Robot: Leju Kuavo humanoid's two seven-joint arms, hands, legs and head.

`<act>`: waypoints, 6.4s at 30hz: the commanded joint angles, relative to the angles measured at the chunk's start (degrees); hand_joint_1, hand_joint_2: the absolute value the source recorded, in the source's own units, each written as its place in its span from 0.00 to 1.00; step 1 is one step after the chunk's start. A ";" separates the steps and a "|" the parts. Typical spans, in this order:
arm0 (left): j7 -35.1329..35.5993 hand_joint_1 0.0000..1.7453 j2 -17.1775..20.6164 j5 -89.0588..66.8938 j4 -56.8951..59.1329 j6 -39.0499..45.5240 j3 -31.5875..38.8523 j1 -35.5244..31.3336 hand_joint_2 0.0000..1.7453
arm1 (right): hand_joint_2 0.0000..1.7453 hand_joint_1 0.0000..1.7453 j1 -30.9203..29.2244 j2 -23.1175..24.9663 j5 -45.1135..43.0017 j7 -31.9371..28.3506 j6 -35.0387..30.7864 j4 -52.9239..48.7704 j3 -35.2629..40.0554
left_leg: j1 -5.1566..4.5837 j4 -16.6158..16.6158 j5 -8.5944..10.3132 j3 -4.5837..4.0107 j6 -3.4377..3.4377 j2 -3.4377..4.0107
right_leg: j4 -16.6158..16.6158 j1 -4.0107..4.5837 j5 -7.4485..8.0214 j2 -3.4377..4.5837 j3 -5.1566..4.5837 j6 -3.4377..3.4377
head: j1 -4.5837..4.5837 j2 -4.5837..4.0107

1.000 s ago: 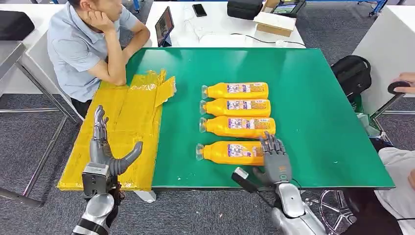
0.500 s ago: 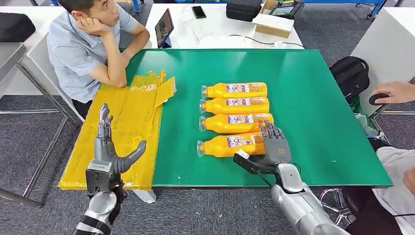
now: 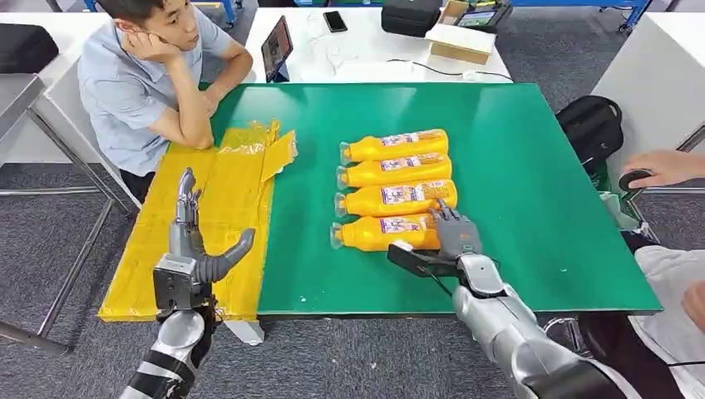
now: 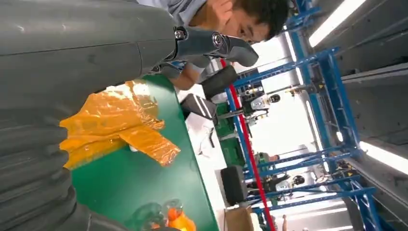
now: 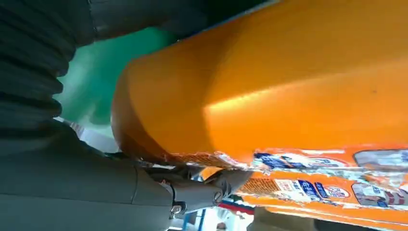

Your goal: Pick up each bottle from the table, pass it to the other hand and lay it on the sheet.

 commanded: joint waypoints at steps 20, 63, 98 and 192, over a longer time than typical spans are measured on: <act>0.17 0.00 -0.09 4.59 -2.28 0.35 -0.19 -2.41 1.00 | 1.00 1.00 4.87 4.90 -21.99 -28.14 9.47 5.15 -11.49 | 0.17 0.02 0.06 -0.02 -0.09 0.04 | -0.05 0.20 0.05 0.01 -0.04 -0.12 | 0.00 0.00; 0.17 0.00 -6.89 12.23 3.84 -23.76 0.39 8.97 1.00 | 1.00 1.00 21.13 5.61 -58.72 -35.21 5.48 -34.74 -0.46 | 0.06 -0.02 0.08 -1.22 -0.09 -0.04 | 0.01 0.07 0.02 -0.04 -1.11 -0.05 | -0.04 0.00; 5.87 1.00 -7.28 4.86 16.35 -21.01 -5.10 -3.51 1.00 | 1.00 1.00 -1.39 18.69 -40.36 -27.83 4.22 1.70 18.72 | 0.13 0.00 0.20 -1.28 -0.17 -0.18 | 0.06 0.13 0.04 -0.23 -1.10 -0.09 | -0.02 0.00; 27.76 0.97 8.99 -36.79 58.92 -22.49 -26.78 -42.28 1.00 | 0.00 0.00 9.28 3.67 -59.10 -35.21 -19.51 -37.48 36.56 | 0.15 -0.01 0.29 -1.16 -0.25 0.04 | 0.20 0.14 0.10 -0.05 -1.09 -0.07 | 0.00 0.00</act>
